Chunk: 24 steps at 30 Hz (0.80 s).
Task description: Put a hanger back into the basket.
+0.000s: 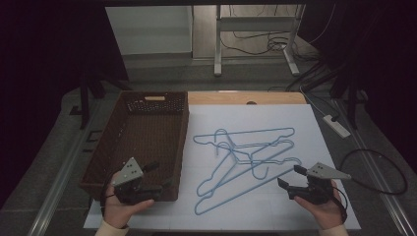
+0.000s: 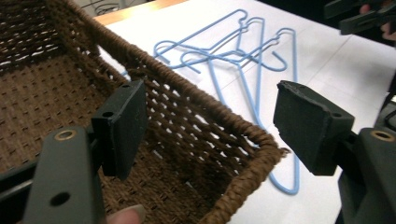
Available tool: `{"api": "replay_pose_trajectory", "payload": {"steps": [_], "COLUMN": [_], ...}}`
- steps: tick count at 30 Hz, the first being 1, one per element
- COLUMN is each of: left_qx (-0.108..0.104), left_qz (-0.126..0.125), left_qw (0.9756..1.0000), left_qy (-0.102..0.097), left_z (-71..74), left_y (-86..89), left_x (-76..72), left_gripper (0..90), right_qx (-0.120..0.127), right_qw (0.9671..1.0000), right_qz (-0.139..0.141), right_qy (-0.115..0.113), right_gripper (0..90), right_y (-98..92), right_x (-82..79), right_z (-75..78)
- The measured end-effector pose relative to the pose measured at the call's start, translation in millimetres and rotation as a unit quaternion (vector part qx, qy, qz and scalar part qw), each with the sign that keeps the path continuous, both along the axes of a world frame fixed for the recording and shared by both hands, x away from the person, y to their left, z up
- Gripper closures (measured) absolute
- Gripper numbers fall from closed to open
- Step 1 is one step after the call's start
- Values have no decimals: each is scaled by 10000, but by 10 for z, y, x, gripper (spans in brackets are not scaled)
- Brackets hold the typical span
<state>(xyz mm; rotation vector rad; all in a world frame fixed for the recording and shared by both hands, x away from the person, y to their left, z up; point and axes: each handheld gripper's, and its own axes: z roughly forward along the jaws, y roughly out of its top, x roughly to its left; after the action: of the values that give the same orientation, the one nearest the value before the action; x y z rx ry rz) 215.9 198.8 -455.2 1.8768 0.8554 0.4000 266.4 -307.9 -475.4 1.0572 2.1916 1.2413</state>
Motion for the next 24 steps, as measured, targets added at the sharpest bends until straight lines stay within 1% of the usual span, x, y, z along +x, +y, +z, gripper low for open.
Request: {"api": "replay_pose_trajectory", "payload": {"steps": [4,6,13,17,18,20,22,24], "left_qx": [9,81,93,102,110,125,118,184], "left_qz": [-45,-39,-53,-44,-55,-46,-63,-88], "left_qw": [10000,10000,9999,9999,9999,9999,9999,9998], "left_qy": [-14,-22,-8,-1,-8,-19,-7,-21], "left_z": [13,22,23,29,36,40,39,36], "left_y": [-28,-54,-61,-56,-57,-62,-76,-95], "left_x": [-16,-15,-6,19,27,29,33,31], "left_gripper": [273,273,274,274,273,274,274,274], "right_qx": [-41,-49,-102,-118,-80,-86,-37,-22], "right_qw": [10000,10000,9999,9998,9998,9998,9998,9998], "right_qz": [-9,-40,-32,7,38,45,59,62], "right_qy": [35,54,89,130,164,150,174,204], "right_gripper": [213,217,222,221,223,227,227,227], "right_y": [24,38,82,109,125,133,158,199], "right_x": [-22,-36,-41,-11,14,21,46,72], "right_z": [-9,-11,-4,24,42,53,101,147]}}
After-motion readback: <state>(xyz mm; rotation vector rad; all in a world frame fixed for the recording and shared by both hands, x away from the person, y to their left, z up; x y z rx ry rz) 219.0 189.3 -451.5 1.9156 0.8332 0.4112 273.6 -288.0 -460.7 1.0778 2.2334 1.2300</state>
